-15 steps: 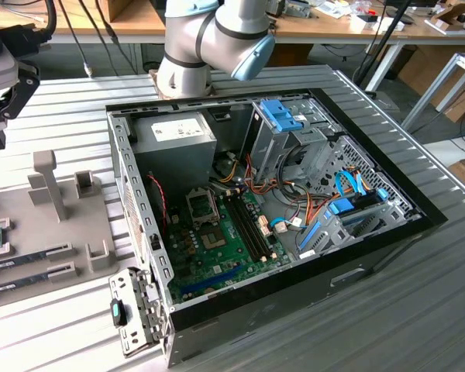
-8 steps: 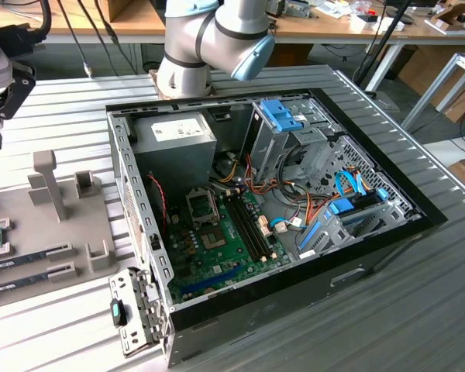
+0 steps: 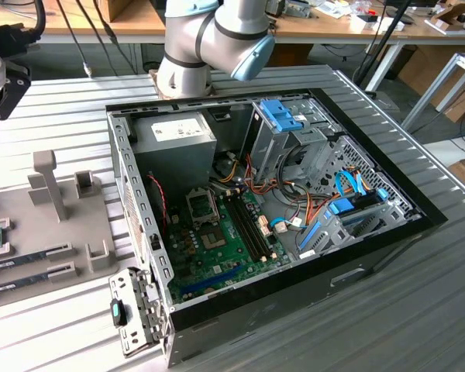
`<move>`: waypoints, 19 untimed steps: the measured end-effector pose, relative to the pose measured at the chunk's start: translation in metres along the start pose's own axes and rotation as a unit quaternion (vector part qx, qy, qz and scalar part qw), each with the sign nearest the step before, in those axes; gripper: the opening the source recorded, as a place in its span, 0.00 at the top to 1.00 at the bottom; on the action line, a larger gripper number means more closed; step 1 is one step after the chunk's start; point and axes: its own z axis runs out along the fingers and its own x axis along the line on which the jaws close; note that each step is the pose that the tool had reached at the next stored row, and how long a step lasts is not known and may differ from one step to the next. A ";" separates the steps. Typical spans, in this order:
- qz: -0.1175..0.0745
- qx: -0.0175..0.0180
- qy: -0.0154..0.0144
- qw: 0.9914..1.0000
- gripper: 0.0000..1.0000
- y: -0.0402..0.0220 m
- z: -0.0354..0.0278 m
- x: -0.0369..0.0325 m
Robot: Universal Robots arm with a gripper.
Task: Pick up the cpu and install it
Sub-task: 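Reach for the cpu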
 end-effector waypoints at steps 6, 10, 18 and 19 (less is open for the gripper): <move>0.000 0.000 0.000 1.000 0.89 -0.0005 -0.0001 0.0063; 0.000 0.000 0.000 1.000 0.89 -0.0007 -0.0001 0.0090; 0.000 0.000 0.000 1.000 0.89 -0.0010 0.0000 0.0126; 0.000 0.000 0.000 1.000 0.89 -0.0010 0.0000 0.0131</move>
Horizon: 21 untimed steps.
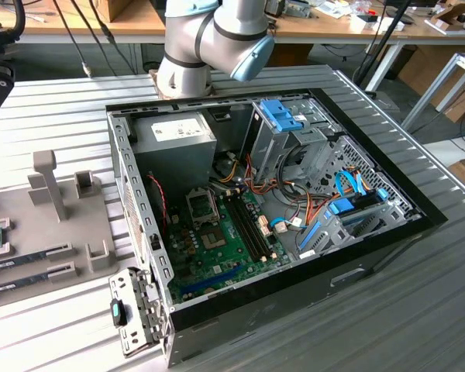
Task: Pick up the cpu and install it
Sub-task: 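Reach for the cpu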
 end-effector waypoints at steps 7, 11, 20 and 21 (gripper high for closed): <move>0.000 0.000 0.000 1.000 0.89 -0.0002 0.0001 0.0027; 0.000 0.000 0.000 1.000 0.89 -0.0004 0.0000 0.0046; 0.000 0.000 0.000 1.000 0.89 -0.0006 0.0000 0.0080; 0.000 0.000 0.000 1.000 0.89 -0.0006 0.0001 0.0083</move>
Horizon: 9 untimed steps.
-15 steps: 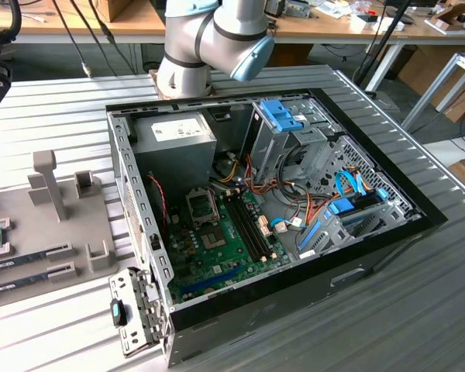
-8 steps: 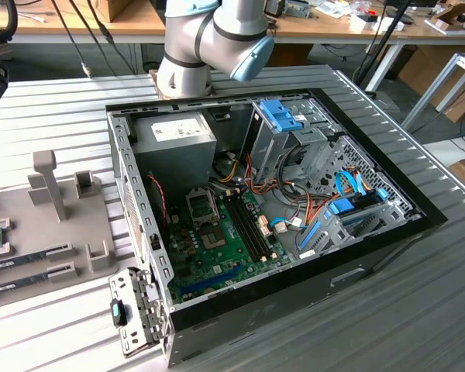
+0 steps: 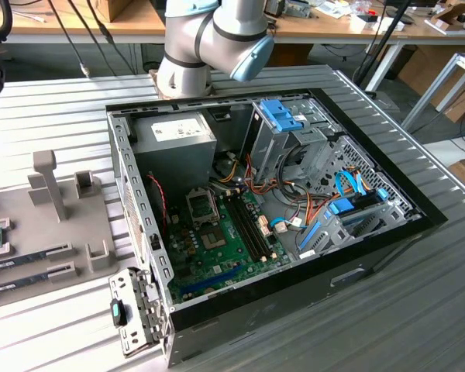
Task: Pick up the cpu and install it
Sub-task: 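Reach for the cpu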
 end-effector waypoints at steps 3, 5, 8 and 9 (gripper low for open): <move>0.000 0.000 0.000 1.000 0.89 -0.0001 0.0000 0.0012; 0.000 0.000 0.000 1.000 0.89 -0.0002 0.0000 0.0021; 0.000 0.000 0.000 1.000 0.89 -0.0003 0.0000 0.0036; 0.000 0.000 0.000 1.000 0.89 -0.0003 0.0000 0.0038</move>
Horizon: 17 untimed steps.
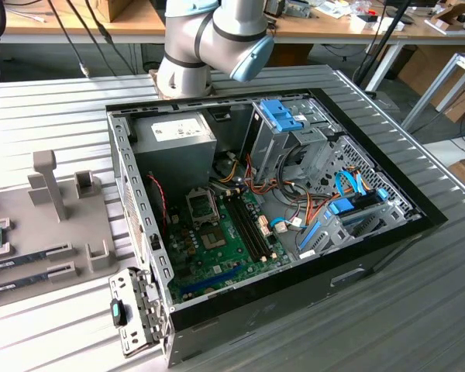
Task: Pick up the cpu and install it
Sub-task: 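Reach for the cpu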
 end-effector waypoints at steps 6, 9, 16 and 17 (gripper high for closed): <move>0.000 0.000 0.000 1.000 0.89 -0.0002 0.0000 0.0027; 0.000 0.000 0.000 1.000 0.89 -0.0003 0.0001 0.0039; 0.000 0.000 0.000 1.000 0.89 -0.0007 0.0000 0.0084; 0.000 0.000 0.000 1.000 0.89 -0.0007 0.0000 0.0089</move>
